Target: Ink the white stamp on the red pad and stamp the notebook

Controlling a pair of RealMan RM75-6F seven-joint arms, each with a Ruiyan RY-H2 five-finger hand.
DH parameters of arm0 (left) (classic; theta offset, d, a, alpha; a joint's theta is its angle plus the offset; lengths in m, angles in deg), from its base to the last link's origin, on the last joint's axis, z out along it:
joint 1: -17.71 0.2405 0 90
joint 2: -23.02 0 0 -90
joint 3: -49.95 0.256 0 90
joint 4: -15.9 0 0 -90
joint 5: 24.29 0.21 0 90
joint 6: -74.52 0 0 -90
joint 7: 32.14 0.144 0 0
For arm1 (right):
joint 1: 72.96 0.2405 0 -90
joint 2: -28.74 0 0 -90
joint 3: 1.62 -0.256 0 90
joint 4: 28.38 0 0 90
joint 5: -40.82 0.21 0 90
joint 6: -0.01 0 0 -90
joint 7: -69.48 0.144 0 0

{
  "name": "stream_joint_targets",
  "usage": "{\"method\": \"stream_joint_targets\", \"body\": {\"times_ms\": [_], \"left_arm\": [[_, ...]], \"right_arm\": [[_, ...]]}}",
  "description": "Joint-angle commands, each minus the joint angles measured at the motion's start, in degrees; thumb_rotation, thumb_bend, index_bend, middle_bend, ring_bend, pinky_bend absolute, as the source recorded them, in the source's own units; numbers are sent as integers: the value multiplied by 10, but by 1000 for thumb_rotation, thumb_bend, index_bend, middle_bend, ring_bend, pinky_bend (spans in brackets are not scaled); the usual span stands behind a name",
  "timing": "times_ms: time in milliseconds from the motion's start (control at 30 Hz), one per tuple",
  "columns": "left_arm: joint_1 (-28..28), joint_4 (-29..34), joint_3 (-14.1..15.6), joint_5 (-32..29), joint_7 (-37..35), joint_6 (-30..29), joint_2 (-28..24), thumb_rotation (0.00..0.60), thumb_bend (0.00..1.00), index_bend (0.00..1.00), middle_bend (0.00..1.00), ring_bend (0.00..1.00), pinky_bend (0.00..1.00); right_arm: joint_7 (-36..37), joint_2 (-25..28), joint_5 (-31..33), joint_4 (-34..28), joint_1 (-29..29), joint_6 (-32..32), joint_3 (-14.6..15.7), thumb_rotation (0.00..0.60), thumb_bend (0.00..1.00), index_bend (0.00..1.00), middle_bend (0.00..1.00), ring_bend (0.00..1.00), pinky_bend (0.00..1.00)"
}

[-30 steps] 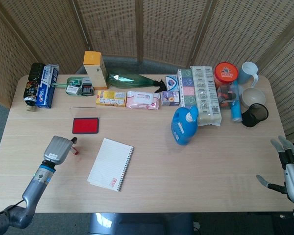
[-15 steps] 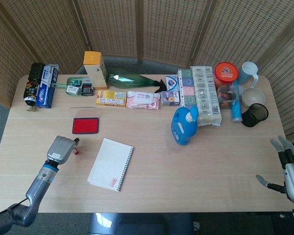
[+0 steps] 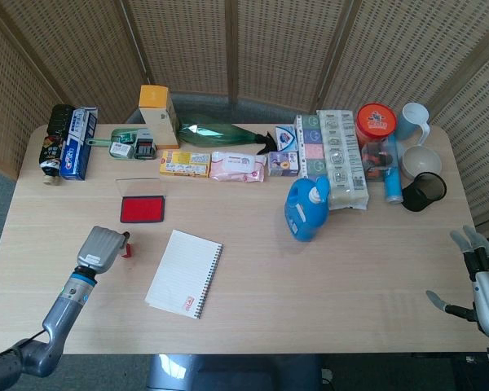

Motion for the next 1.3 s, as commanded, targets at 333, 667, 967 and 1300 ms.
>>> {"method": "stream_joint_targets", "body": {"times_ms": [333, 667, 967, 1300], "left_arm": [[-3, 33, -7, -3, 11, -7, -30, 600, 375, 641, 1000, 1000, 1000], [-33, 74, -48, -39, 71, 5, -79, 600, 371, 643, 1000, 1000, 1000], [-84, 28, -92, -121, 130, 55, -48, 600, 371, 646, 1000, 1000, 1000], [-123, -60, -90, -158, 137, 98, 23, 600, 371, 652, 1000, 1000, 1000]], "right_arm": [[-1, 1, 0, -2, -1, 0, 1, 524, 0, 25, 0, 0, 0], [-5, -1, 0, -3, 0, 2, 2, 522, 0, 25, 0, 0, 0], [-11, -6, 17, 4, 8, 18, -3, 521, 0, 25, 0, 0, 0], [-10, -10, 41, 12, 15, 36, -10, 520, 0, 25, 0, 0, 0]]}}
